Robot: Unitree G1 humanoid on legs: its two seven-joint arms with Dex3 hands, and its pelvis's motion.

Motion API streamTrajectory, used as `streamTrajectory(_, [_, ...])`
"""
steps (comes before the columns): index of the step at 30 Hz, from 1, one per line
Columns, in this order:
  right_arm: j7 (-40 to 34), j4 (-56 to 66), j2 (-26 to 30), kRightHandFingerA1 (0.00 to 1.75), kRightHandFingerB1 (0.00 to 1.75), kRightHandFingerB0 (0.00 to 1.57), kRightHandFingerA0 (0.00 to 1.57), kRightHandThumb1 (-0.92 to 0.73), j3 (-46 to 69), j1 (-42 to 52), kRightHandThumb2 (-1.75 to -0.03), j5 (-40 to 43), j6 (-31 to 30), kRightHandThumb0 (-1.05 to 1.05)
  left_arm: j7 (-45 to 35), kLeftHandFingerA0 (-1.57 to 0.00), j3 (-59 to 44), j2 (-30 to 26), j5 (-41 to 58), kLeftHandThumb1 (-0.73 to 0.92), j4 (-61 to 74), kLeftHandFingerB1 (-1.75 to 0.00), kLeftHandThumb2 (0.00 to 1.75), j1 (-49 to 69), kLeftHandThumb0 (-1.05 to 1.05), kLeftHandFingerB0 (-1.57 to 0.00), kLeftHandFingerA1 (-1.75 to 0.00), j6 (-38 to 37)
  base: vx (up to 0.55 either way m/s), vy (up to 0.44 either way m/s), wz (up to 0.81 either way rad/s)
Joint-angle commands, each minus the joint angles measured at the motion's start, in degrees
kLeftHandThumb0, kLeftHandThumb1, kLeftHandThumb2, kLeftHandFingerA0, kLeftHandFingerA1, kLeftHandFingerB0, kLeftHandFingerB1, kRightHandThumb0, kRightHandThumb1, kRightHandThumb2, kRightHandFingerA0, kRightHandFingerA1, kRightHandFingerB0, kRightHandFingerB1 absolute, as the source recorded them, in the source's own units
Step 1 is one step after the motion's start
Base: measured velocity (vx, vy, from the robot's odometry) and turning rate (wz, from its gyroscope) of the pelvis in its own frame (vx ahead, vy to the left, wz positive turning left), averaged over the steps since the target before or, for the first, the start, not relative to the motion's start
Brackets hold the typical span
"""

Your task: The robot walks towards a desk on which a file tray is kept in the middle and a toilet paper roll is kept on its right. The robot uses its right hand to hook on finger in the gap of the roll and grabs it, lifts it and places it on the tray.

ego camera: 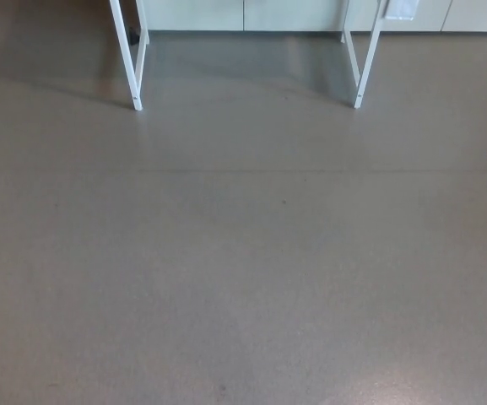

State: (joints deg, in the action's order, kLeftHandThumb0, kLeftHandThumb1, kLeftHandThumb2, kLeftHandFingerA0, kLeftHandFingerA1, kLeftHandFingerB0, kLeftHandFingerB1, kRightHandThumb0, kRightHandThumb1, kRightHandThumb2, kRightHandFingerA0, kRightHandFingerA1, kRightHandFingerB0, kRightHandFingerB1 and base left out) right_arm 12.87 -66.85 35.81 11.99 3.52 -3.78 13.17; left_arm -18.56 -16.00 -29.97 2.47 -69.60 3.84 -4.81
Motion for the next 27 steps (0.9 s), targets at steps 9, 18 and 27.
streamTrajectory(9, [4.1, -3.3, -0.1, 0.50, 0.51, 0.00, 0.07, -0.38, 2.0, -2.1, -0.93, 3.1, 3.0, -0.35, 2.7, -0.30, -1.6, 0.0, 1.4, 0.60, 0.3, -0.62, 1.09, -0.2, -0.90, -0.22, -0.74, -4.8, 0.00, 0.000, 0.00])
streamTrajectory(18, [3.6, -3.8, 0.2, 0.49, 0.25, 0.04, 0.28, -0.53, 0.9, -2.3, -0.58, 1.6, 4.9, -0.61, 2.3, -0.26, -1.4, 0.0, 1.4, 0.80, 0.4, -0.64, 0.62, -0.7, -0.89, -0.23, -0.82, -5.0, 0.01, -0.016, 0.03])
streamTrajectory(27, [2.9, -4.2, 0.3, 0.48, 0.26, 0.04, 0.29, -0.56, 0.3, -2.6, -0.59, 1.9, 4.4, -0.66, 2.0, -0.27, -1.7, 0.1, 2.0, 0.77, 0.2, -0.65, 0.63, -1.0, -0.88, -0.20, -0.83, -4.2, 0.01, 0.032, 0.03])
